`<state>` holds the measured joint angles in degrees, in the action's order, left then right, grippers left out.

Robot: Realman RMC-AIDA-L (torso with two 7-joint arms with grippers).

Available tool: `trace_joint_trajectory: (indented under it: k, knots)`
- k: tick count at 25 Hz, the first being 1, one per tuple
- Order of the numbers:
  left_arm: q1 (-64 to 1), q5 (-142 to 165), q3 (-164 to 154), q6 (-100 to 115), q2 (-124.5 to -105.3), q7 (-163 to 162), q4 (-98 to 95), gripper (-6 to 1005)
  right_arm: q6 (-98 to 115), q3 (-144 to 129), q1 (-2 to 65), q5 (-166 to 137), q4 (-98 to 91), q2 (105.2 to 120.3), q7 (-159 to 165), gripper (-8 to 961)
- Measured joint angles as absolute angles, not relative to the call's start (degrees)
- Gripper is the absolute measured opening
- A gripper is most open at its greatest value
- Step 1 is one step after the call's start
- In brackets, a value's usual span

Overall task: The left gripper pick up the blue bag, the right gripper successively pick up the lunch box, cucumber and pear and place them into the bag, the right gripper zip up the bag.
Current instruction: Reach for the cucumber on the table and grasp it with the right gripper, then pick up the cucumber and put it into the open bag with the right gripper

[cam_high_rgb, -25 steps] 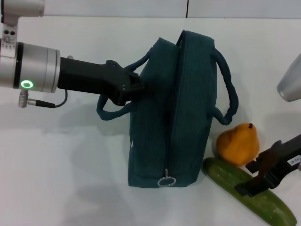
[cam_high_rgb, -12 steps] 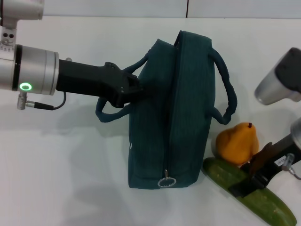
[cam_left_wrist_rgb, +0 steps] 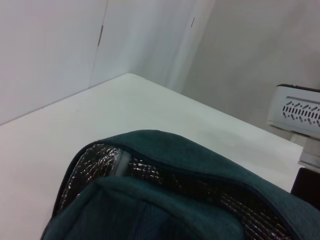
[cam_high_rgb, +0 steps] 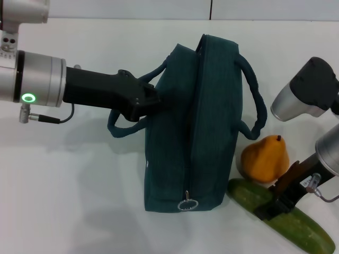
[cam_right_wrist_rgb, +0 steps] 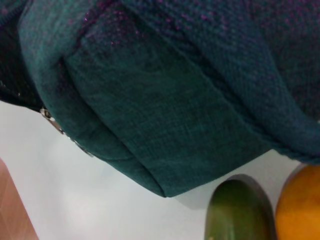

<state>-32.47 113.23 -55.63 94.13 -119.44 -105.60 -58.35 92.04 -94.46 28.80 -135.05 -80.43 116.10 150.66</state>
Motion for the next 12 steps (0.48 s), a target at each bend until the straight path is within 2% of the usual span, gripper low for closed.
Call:
trace_joint_trajectory:
  k: [9,12]
  knots:
    - [-32.3,113.4,-55.6,94.1,-119.35,-105.6,-58.3,40,92.3,-94.2,28.7,-134.6,-80.4,115.84,150.4,529]
    - [-32.0,113.4,-55.6,94.2,-119.34,-105.6,-58.3,40,92.3,-93.4,28.3,-133.6,-80.9,115.52,149.5,529]
